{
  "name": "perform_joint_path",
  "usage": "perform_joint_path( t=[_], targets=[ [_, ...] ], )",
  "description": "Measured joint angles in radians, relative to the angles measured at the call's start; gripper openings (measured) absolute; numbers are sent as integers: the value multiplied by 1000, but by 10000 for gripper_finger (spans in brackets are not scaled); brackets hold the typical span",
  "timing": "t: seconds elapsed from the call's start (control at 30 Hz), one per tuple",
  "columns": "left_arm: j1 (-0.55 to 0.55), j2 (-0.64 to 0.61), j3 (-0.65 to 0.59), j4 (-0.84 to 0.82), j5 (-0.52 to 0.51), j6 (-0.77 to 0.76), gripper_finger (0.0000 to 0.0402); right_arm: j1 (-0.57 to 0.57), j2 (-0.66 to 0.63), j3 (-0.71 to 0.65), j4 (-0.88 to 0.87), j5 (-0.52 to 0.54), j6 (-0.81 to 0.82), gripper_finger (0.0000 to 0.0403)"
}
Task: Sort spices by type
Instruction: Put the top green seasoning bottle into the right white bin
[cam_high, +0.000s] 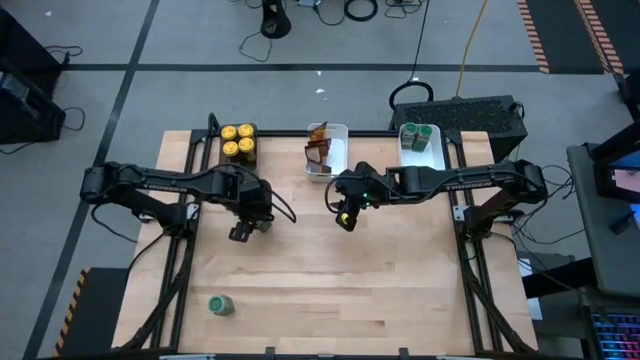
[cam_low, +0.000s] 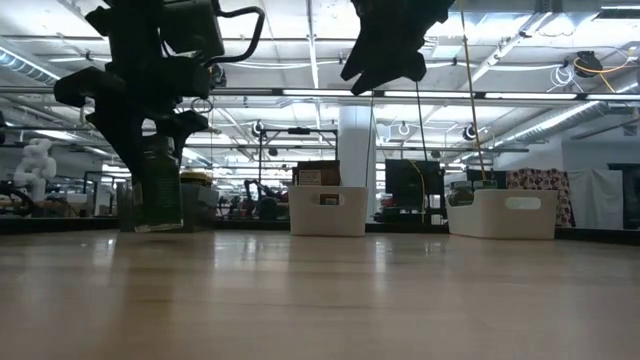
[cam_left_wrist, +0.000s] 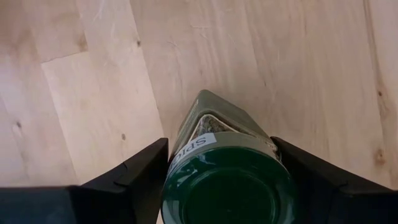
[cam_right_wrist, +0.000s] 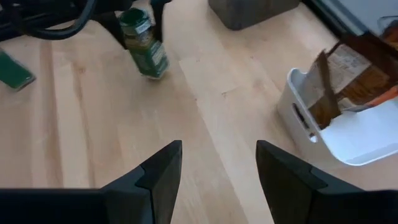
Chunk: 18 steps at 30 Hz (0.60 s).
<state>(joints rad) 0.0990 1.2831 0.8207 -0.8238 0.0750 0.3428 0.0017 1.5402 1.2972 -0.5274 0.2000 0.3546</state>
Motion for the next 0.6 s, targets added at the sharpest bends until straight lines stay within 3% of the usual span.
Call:
perform_joint_path(
  t=[0.6],
  targets=[
    [35,0,-1,-32,8,65,254,-17,0,0,5,39,-14,187]
  ],
)
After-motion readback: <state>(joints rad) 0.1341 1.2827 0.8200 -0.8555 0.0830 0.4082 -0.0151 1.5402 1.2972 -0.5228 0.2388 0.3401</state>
